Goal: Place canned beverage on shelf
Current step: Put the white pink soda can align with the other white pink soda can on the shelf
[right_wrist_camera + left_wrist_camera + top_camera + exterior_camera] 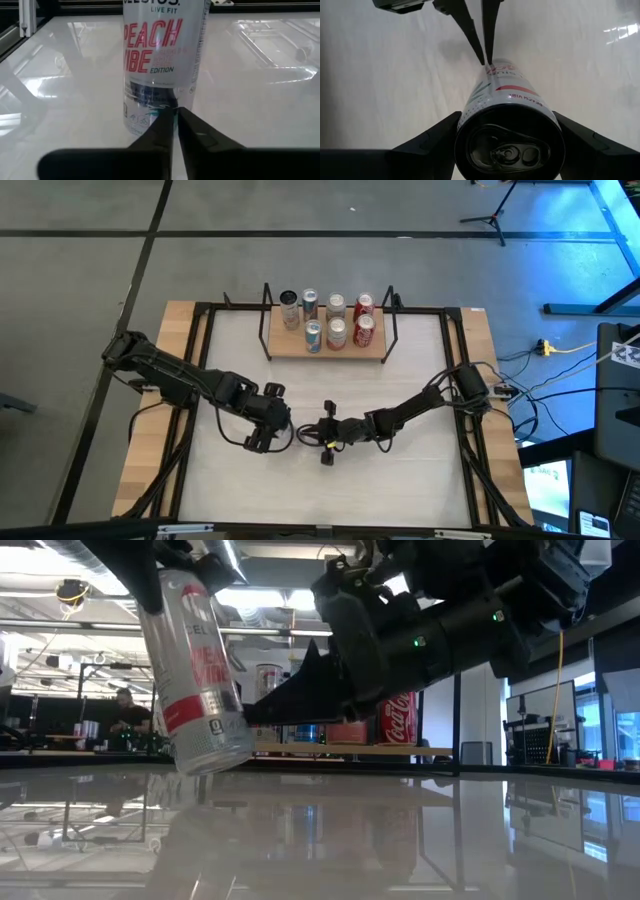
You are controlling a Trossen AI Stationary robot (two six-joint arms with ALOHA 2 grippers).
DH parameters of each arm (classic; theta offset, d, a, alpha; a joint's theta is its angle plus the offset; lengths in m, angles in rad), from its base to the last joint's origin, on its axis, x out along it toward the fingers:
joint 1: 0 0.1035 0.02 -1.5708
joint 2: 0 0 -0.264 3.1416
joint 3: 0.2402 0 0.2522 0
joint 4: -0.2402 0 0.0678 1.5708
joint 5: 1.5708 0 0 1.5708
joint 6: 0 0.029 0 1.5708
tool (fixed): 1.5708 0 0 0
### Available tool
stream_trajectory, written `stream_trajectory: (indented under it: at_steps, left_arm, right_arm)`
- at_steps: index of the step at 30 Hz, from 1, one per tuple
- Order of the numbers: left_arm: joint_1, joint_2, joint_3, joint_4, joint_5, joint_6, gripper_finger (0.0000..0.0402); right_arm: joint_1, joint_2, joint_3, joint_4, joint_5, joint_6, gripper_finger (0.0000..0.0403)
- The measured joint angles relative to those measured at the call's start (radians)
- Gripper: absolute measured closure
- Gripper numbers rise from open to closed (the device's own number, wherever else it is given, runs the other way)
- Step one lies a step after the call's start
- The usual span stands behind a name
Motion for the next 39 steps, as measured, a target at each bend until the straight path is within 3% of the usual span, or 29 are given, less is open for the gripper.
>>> stream_trajectory:
  at_steps: [28, 32, 39]
  left_arm:
    - [0.0, -0.001, -0.006, 0.093, -0.018, 0.057, 0.0159]
    - [0.0, -0.001, -0.006, 0.086, -0.008, 0.061, 0.0158]
    - [0.001, 0.012, -0.006, 0.074, 0.049, 0.198, 0.0158]
  right_arm:
    - [0.001, 0.032, 0.0, -0.017, 0.042, -0.008, 0.0384]
    - [0.0, -0.022, -0.001, -0.187, 0.042, -0.005, 0.0384]
    - [0.001, -0.188, 0.0, -0.448, 0.114, 0.013, 0.0384]
